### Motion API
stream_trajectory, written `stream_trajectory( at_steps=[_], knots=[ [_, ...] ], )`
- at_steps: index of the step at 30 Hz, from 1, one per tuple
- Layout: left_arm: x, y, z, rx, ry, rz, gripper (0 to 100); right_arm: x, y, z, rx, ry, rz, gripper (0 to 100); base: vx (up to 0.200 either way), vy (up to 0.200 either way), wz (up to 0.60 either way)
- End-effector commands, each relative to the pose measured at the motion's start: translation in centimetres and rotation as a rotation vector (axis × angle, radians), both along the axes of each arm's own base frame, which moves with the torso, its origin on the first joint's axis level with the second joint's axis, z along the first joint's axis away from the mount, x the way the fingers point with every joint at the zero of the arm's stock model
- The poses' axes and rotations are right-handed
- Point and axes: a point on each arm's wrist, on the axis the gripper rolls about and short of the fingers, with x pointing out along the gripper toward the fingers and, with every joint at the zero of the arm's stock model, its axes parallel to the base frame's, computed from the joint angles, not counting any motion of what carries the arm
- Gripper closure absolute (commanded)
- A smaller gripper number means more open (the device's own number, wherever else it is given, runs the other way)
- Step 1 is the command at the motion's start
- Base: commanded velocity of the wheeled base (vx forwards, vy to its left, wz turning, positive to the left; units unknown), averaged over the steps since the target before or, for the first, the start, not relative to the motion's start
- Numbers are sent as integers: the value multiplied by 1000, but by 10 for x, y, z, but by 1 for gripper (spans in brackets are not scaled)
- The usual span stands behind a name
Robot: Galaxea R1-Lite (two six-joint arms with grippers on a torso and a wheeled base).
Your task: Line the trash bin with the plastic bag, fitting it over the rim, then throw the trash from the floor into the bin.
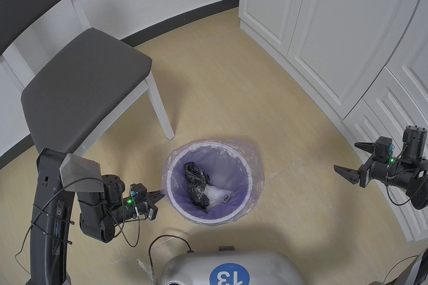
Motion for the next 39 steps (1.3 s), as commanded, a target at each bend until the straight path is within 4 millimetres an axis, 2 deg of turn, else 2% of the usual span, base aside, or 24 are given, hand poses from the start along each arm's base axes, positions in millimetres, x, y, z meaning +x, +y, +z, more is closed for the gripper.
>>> stream_trajectory(
  at_steps=[1, 7, 11, 17, 18, 22, 26, 30, 34, 39],
  knots=[
    [4, -5, -3, -20, 6, -31, 100, 0, 5, 0, -9, -5, 23, 0, 0, 0, 0],
    [21, -13, 0, -48, 75, -63, 100, 2, 12, 3, -22, -22, 52, 0, 0, 0, 0],
    [32, -18, 2, -53, 59, -70, 100, 0, 12, 7, -22, -34, 55, 0, 0, 0, 0],
    [38, -33, 3, -49, 89, -104, 100, -4, 12, 12, -23, -53, 57, 0, 0, 0, 0],
    [38, -35, 4, -48, 93, -108, 0, -5, 12, 12, -24, -56, 55, 0, 0, 0, 0],
    [42, -36, 4, -42, 99, -100, 0, -6, 12, 14, -35, -70, 61, 0, 0, 0, 0],
    [37, -22, 4, -30, 100, -71, 0, -8, 15, 18, -46, -72, 78, 0, 0, 0, 0],
    [23, 1, 18, -29, 65, -21, 0, -10, 21, 24, -48, -70, 96, 0, 0, 0, 0],
    [7, 17, 30, -22, 12, 22, 0, -9, 26, 28, -78, -71, 27, 0, 0, 0, 0],
    [-31, 31, 51, 59, -71, 110, 0, -15, 43, 32, -77, -63, -71, 0, 0, 0, 0]
  ],
)
